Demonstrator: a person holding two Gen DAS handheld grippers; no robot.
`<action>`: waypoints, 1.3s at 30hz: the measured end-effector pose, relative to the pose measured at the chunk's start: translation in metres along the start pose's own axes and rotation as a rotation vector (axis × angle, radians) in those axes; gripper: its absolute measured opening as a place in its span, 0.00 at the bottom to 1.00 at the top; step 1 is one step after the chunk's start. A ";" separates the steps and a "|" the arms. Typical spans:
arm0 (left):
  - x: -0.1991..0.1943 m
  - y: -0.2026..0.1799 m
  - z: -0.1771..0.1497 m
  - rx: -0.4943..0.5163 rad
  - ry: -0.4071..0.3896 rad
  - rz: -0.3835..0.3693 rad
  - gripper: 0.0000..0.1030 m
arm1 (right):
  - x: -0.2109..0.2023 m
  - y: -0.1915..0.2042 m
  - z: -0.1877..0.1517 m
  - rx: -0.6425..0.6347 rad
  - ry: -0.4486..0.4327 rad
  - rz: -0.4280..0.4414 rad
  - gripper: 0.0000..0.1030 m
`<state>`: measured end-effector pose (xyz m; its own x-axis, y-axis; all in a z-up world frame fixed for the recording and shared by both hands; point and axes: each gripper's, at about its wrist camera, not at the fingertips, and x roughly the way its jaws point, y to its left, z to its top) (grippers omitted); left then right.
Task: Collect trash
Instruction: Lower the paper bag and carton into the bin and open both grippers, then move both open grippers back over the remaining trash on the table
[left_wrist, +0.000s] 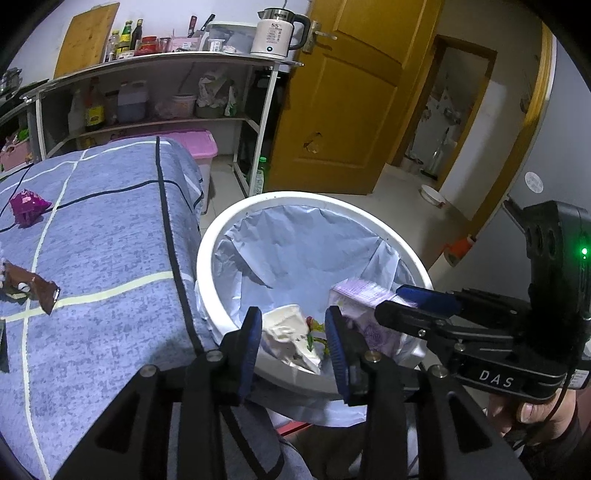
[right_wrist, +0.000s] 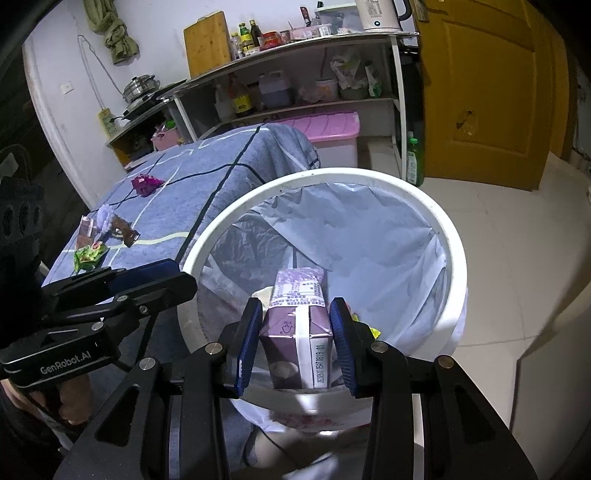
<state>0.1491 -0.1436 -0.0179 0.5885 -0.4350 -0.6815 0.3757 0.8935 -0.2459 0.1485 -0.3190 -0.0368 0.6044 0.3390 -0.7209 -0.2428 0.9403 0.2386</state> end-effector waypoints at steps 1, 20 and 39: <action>-0.002 0.001 -0.001 -0.003 -0.002 0.001 0.36 | -0.001 0.001 0.000 -0.001 -0.003 0.000 0.38; -0.051 0.014 -0.016 -0.041 -0.070 0.036 0.36 | -0.033 0.044 -0.001 -0.075 -0.063 0.029 0.40; -0.102 0.043 -0.041 -0.114 -0.139 0.121 0.40 | -0.046 0.105 -0.012 -0.177 -0.088 0.116 0.40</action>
<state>0.0759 -0.0562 0.0124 0.7206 -0.3276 -0.6111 0.2176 0.9436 -0.2493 0.0862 -0.2360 0.0135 0.6264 0.4529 -0.6344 -0.4392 0.8775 0.1927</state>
